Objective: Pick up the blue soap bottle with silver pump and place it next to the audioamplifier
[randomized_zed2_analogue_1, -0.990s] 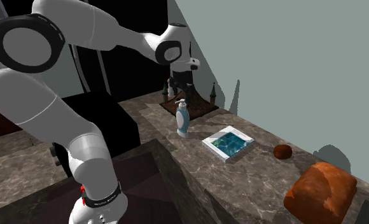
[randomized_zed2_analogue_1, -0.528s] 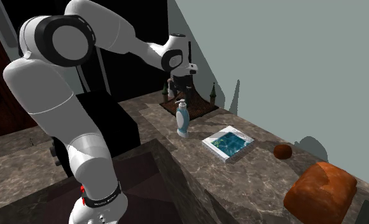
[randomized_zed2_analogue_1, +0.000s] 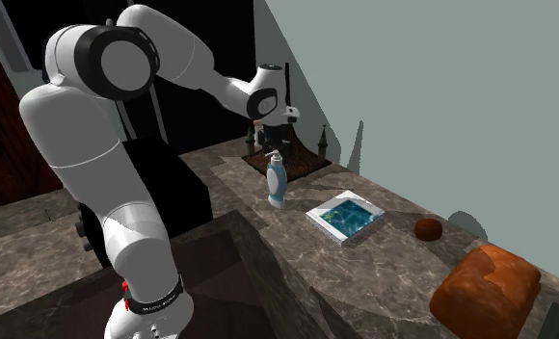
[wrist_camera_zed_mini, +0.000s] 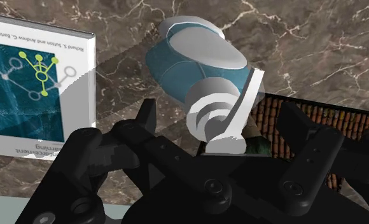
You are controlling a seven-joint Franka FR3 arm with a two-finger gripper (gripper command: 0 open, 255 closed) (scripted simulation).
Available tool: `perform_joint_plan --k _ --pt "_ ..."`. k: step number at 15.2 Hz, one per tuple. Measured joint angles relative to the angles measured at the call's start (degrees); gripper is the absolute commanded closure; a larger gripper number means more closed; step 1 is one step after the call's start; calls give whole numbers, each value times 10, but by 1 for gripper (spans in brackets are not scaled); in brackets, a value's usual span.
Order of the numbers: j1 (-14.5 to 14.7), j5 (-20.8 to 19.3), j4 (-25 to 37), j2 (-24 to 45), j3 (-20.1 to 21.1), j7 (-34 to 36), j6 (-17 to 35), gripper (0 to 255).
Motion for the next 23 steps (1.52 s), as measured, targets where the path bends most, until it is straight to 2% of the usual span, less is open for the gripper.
perform_joint_plan --k 5,6,16,23 --pt "0 0 0 1 0 0 2 0" --pt "0 0 0 1 0 0 2 255" --pt "0 -1 0 1 0 0 2 255" --pt "-1 3 26 -20 -4 -2 -44 255"
